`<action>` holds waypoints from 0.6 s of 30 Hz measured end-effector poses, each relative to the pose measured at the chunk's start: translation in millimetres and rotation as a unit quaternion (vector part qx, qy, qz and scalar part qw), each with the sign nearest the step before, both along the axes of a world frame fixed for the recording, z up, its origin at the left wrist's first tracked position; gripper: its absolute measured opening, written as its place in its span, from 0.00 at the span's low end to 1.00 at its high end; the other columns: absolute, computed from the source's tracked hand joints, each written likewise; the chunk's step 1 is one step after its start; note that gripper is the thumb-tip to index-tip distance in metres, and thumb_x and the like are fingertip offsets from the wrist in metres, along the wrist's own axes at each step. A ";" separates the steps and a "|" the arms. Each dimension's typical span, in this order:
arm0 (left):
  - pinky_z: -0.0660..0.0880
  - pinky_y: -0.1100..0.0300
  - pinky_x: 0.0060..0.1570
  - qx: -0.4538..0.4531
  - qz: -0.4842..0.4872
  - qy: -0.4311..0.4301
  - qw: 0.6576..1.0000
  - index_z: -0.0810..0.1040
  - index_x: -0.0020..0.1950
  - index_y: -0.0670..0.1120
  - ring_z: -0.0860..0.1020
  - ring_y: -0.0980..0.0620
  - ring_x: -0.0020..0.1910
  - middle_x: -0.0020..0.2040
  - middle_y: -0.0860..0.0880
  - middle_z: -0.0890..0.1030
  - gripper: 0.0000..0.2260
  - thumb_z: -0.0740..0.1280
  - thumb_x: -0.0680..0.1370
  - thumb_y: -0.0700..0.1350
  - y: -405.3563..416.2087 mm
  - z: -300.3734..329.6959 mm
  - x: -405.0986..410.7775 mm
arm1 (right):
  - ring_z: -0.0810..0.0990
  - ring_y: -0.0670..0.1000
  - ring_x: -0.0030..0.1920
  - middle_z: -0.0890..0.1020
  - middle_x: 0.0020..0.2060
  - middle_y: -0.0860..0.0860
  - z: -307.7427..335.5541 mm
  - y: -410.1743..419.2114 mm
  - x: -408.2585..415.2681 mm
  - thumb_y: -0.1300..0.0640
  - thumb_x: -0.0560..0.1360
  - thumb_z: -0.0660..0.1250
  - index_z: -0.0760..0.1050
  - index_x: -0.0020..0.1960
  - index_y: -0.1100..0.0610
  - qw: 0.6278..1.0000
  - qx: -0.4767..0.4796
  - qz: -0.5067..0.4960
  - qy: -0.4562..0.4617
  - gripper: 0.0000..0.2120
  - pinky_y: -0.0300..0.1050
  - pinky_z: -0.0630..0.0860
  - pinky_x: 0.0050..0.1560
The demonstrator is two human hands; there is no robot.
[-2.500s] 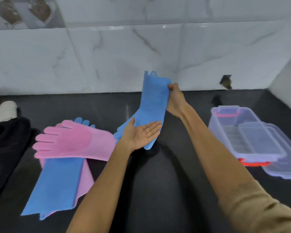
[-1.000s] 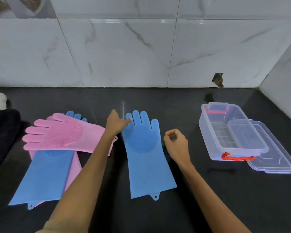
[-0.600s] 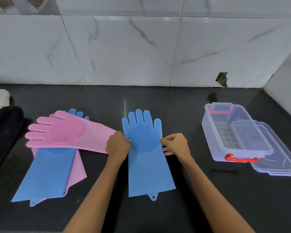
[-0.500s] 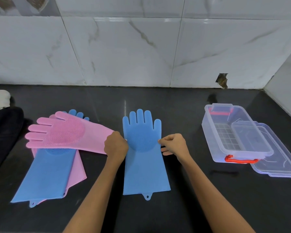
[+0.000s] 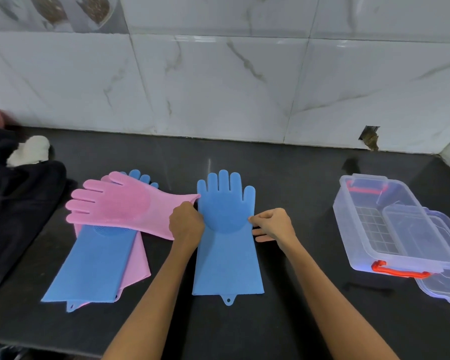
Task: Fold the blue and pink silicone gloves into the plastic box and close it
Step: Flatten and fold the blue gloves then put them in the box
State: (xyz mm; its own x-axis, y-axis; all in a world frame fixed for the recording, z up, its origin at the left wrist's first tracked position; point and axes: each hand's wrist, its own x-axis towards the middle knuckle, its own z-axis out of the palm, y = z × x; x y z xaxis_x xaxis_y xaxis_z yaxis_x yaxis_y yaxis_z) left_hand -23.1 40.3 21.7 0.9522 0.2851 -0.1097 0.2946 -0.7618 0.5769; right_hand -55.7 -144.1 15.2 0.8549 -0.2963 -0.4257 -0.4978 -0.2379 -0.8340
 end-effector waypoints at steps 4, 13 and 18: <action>0.75 0.61 0.40 -0.057 -0.042 -0.074 0.995 0.79 0.43 0.43 0.79 0.50 0.37 0.40 0.46 0.81 0.07 0.66 0.78 0.44 15.1 9.1 -14.1 | 0.83 0.53 0.39 0.84 0.41 0.57 11.3 1.5 4.9 0.56 0.71 0.72 0.81 0.45 0.62 0.985 -0.166 -0.004 -0.039 0.09 0.48 0.81 0.42; 0.72 0.53 0.44 -0.009 0.177 -0.121 0.977 0.79 0.48 0.42 0.79 0.44 0.47 0.47 0.45 0.82 0.07 0.65 0.78 0.44 129.6 18.6 -45.3 | 0.82 0.53 0.46 0.84 0.45 0.56 26.3 115.4 38.9 0.61 0.72 0.69 0.80 0.48 0.61 0.950 -0.151 0.178 -0.207 0.06 0.42 0.75 0.47; 0.72 0.48 0.50 0.081 0.261 -0.012 0.962 0.73 0.60 0.41 0.75 0.41 0.58 0.59 0.42 0.75 0.15 0.61 0.80 0.51 174.9 2.6 -60.3 | 0.81 0.54 0.46 0.84 0.45 0.55 13.2 196.3 36.0 0.59 0.73 0.69 0.80 0.47 0.60 0.915 -0.143 0.295 -0.234 0.06 0.44 0.76 0.50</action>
State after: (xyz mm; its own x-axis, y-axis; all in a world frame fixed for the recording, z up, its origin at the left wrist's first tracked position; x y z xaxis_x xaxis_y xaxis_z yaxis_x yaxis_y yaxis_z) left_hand -83.4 215.2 24.3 0.6767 0.7363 -0.0039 0.6491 -0.5941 0.4752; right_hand -19.7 52.1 28.4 0.9708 0.2345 0.0508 0.1841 -0.5921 -0.7845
